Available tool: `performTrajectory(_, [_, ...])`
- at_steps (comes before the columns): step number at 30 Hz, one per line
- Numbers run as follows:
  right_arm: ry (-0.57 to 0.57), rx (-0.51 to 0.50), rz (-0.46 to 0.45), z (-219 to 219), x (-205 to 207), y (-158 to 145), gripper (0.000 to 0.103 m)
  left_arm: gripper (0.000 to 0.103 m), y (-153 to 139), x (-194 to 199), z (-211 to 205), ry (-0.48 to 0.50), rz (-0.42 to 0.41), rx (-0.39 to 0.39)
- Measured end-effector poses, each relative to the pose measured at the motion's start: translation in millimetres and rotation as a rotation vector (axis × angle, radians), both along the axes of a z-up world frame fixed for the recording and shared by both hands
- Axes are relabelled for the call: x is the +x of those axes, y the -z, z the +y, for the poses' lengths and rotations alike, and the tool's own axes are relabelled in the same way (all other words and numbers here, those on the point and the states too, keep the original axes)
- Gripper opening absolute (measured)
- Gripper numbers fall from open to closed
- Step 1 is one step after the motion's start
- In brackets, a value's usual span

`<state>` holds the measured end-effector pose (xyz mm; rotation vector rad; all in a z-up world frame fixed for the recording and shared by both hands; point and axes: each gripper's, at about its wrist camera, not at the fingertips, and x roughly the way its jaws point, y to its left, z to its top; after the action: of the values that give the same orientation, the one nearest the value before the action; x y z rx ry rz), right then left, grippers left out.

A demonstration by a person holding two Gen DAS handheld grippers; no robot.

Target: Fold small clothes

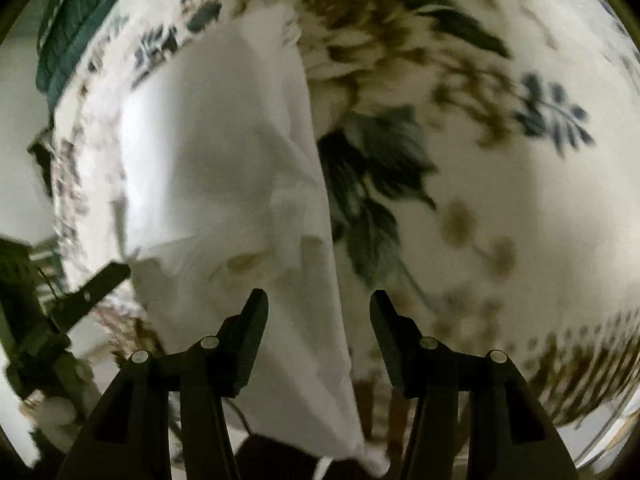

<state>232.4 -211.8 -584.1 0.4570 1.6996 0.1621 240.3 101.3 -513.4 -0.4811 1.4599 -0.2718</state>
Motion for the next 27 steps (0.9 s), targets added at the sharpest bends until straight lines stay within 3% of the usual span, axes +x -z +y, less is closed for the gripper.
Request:
performTrajectory(2, [0.036, 0.057, 0.014, -13.8, -16.0, -7.4, 0.067, 0.06, -4.0, -25.1, 12.2, -0.027, 0.022, -0.01])
performTrajectory(6, [0.083, 0.122, 0.09, -36.3, -65.0, 2.3, 0.067, 0.062, 22.5, -82.1, 21.4, -0.062, 0.128, -0.008])
performTrajectory(8, [0.084, 0.13, 0.129, -40.3, -92.2, 16.9, 0.067, 0.062, 40.9, -105.0, 18.8, -0.068, 0.188, -0.039])
performTrajectory(11, [0.102, 0.223, 0.15, -39.2, -126.7, 43.4, 0.067, 0.062, 69.8, -133.1, 10.9, -0.076, 0.273, -0.122])
performTrajectory(13, [0.119, 0.293, 0.15, -36.5, -140.3, 54.9, 0.067, 0.062, 81.0, -142.5, 2.8, -0.07, 0.286, -0.155])
performTrajectory(15, [0.147, 0.334, 0.15, -34.6, -150.8, 66.5, 0.067, 0.062, 85.6, -147.7, -7.1, -0.042, 0.275, -0.106])
performTrajectory(17, [0.15, 0.352, 0.152, -36.1, -158.8, 71.6, 0.067, 0.059, 80.3, -151.1, -13.1, -0.034, 0.228, -0.064])
performTrajectory(18, [0.149, 0.351, 0.156, -32.3, -162.1, 73.5, 0.066, 0.04, 76.8, -153.0, -15.5, -0.033, 0.207, -0.049])
performTrajectory(19, [0.136, 0.346, 0.16, -33.3, -166.4, 72.2, 0.056, 0.009, 71.3, -155.6, -16.7, -0.035, 0.184, -0.031])
performTrajectory(20, [0.107, 0.317, 0.16, -29.6, -168.8, 69.8, 0.034, 0.007, 67.1, -158.7, -16.9, -0.043, 0.178, -0.037])
performTrajectory(22, [0.047, 0.268, 0.15, -21.4, -176.1, 63.8, 0.012, 0.006, 57.4, -164.9, -13.7, -0.082, 0.171, -0.05])
performTrajectory(27, [0.029, 0.303, 0.138, -14.2, -188.8, 44.0, 0.005, 0.004, 31.6, -170.1, 6.4, -0.172, 0.176, -0.14])
